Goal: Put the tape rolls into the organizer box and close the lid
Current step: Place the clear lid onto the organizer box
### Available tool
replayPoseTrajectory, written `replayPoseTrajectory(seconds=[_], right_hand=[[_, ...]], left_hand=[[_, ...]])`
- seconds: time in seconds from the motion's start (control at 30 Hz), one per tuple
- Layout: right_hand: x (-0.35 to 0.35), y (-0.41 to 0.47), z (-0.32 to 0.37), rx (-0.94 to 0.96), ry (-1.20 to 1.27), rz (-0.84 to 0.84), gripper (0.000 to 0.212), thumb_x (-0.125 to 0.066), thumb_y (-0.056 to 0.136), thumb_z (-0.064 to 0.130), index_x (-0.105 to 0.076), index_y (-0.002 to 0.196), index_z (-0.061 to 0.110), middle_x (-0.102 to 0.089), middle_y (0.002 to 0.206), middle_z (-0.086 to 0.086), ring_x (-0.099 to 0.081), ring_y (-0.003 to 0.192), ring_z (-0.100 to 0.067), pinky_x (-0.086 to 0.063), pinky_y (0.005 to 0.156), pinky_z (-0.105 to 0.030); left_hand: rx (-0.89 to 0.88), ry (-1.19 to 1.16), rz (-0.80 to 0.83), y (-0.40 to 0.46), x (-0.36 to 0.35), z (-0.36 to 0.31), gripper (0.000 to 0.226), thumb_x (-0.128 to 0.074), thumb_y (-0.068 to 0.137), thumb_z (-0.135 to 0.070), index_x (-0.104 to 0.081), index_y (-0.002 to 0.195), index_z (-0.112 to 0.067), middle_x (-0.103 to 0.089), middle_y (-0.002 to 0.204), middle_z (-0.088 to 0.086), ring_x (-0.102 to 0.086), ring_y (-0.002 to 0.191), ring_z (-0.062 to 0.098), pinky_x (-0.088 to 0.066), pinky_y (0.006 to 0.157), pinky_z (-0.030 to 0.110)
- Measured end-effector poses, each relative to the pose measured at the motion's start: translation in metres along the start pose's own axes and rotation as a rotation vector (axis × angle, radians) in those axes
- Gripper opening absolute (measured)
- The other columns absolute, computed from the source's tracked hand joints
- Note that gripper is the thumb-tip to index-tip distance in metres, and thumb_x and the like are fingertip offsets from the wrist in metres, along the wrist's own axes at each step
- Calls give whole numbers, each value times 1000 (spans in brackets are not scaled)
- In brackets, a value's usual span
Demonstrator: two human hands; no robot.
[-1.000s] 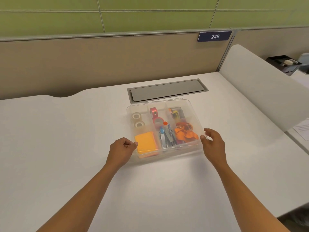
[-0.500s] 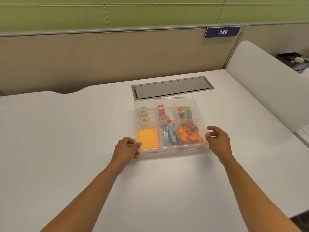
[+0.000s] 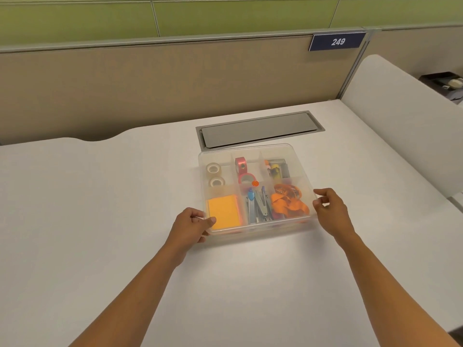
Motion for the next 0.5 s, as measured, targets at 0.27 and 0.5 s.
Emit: replayPoseTrajectory(seconds=[0.27, 0.5], right_hand=[[-7, 22, 4, -26, -42, -38, 23, -39, 96, 31, -57, 104, 18, -63, 88, -2, -56, 80, -21, -38, 64, -31], [-17, 28, 2, 67, -9, -95, 26, -38, 99, 31, -59, 98, 16, -59, 76, -2, -53, 72, -24, -38, 64, -31]], left_hand=[[-81, 139, -178, 28, -2, -21, 37, -53, 87, -56, -52, 107, -26, -64, 86, 1, -62, 79, 18, -47, 66, 33], [-153, 248, -290, 33, -27, -20, 33, -26, 102, -40, -42, 123, -20, -55, 74, -1, -54, 64, 16, -39, 57, 32]])
Point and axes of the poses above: each hand's wrist, its own y-axis towards the middle knuckle, its own x-axis out of the back of the hand, z = x × y, the point moved 5 cm from there along y, towards the middle knuckle
